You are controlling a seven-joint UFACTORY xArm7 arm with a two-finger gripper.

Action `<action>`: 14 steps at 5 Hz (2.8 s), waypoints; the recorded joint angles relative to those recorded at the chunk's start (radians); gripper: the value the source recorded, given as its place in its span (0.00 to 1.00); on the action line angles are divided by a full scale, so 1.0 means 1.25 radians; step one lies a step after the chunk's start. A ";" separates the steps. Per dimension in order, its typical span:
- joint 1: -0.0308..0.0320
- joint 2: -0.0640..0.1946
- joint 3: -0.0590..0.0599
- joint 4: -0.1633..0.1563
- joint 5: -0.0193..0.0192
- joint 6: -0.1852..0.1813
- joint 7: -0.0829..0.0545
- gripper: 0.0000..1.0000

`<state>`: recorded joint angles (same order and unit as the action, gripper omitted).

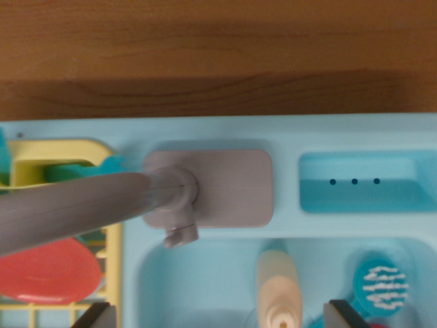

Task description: Pick detergent from the sink

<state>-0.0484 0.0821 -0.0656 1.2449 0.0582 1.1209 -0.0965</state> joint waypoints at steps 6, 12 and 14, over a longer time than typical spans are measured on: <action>-0.0090 0.028 -0.008 -0.085 0.0088 -0.110 -0.032 0.00; -0.0170 0.053 -0.016 -0.161 0.0167 -0.210 -0.061 0.00; -0.0193 0.060 -0.018 -0.182 0.0190 -0.238 -0.069 0.00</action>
<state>-0.0725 0.1574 -0.0876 1.0171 0.0820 0.8237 -0.1828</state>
